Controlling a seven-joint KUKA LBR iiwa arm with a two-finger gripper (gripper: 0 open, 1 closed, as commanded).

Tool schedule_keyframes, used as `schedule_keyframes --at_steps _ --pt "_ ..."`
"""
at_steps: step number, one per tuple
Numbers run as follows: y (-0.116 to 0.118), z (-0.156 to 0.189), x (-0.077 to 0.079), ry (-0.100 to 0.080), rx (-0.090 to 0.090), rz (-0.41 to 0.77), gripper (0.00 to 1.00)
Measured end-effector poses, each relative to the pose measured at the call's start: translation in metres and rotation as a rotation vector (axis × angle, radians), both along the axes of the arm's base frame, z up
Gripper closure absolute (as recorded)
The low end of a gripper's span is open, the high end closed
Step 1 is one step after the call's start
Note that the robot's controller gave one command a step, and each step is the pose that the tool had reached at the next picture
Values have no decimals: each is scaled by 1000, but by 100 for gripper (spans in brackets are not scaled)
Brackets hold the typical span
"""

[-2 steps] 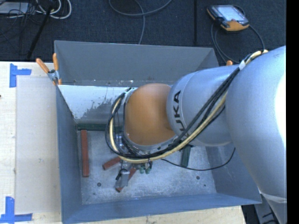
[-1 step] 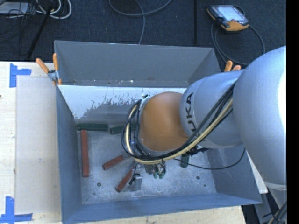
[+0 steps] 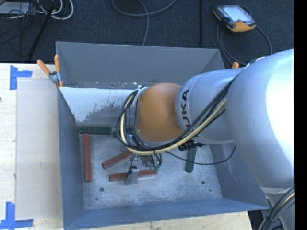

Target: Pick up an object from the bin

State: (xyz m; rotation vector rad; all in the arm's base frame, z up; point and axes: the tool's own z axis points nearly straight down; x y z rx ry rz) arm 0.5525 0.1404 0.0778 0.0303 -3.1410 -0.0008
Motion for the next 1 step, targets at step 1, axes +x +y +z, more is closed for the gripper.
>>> schedule_keyframes --at_steps 1 --pt "15 -8 -76 2 0 134 100"
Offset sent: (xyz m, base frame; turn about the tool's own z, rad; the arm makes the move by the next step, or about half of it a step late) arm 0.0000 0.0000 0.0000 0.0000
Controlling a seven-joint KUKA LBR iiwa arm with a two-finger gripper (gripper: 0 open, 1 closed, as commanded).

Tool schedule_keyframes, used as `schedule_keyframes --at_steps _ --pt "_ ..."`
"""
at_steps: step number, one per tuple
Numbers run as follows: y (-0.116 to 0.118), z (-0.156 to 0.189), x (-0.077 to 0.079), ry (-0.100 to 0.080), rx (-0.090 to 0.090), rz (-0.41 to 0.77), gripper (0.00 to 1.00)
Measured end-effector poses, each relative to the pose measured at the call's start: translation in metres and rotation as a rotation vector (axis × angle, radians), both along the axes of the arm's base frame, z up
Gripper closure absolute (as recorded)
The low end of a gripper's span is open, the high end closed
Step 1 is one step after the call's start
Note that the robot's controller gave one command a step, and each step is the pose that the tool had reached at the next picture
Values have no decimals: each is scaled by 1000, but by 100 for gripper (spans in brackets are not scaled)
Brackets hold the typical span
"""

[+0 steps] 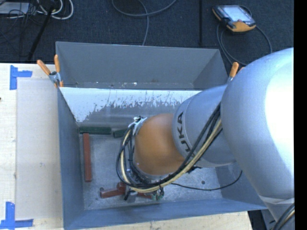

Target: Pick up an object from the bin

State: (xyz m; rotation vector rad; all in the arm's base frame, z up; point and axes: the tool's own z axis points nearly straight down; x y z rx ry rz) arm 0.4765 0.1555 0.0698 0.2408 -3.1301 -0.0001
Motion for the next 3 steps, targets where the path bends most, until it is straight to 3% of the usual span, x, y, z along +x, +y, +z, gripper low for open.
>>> schedule_keyframes --at_steps 1,2,3 --pt "0 0 0 0 0 0 100" --pt "-14 0 5 0 0 176 100" --pt "-17 62 11 4 0 231 100"
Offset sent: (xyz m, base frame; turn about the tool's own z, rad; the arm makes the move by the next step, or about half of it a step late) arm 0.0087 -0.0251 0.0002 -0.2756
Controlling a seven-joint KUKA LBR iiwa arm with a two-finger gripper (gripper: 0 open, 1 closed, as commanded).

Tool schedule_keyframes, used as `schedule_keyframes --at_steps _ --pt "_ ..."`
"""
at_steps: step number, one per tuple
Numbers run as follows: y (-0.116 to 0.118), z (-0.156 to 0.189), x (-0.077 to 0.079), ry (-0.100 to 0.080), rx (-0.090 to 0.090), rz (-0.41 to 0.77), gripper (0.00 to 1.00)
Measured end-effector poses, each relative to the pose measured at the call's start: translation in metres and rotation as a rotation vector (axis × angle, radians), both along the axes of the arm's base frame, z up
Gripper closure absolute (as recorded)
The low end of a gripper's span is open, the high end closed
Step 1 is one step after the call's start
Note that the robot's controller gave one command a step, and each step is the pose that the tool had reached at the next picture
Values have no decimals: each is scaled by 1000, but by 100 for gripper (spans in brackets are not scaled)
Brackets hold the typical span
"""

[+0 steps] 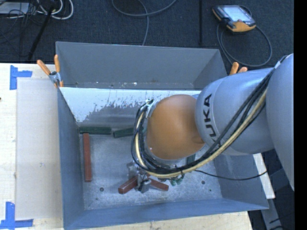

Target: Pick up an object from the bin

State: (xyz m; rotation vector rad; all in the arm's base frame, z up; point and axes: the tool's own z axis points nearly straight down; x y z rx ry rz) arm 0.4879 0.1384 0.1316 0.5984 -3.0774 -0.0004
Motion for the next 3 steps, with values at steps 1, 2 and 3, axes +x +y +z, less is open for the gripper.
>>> schedule_keyframes --at_steps 1,2,3 --pt "19 68 -4 -2 0 -24 100" --pt "-7 117 18 -7 3 -32 100" --pt "-22 169 3 -1 1 61 100"
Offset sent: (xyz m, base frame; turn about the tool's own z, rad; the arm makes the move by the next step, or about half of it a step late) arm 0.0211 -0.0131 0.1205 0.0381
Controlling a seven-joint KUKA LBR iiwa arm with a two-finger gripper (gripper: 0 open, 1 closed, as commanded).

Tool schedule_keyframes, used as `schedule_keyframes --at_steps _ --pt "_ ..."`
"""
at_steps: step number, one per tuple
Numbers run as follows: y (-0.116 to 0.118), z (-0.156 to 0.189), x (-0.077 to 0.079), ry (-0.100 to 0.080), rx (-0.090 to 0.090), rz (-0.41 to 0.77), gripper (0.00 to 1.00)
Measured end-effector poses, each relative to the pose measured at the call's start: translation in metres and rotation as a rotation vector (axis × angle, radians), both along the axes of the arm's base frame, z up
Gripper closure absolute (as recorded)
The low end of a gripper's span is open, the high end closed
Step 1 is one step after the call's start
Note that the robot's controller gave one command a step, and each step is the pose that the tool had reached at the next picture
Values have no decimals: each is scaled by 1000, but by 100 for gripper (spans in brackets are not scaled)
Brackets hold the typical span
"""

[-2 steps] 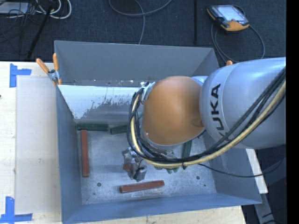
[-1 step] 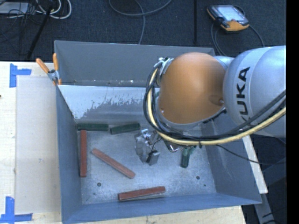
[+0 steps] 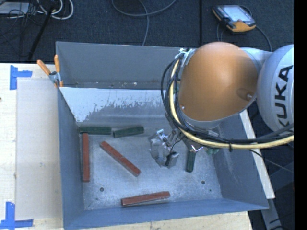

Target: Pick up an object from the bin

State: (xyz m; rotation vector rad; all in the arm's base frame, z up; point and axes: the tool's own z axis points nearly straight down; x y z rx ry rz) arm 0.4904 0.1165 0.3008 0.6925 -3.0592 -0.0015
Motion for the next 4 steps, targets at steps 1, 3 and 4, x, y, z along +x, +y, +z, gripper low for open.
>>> schedule_keyframes --at_steps 1,3,4 --pt "4 -112 -11 -9 1 -18 0" --pt "-7 -224 -9 -12 2 -140 0" --pt "-2 -231 -11 -28 4 -59 0"
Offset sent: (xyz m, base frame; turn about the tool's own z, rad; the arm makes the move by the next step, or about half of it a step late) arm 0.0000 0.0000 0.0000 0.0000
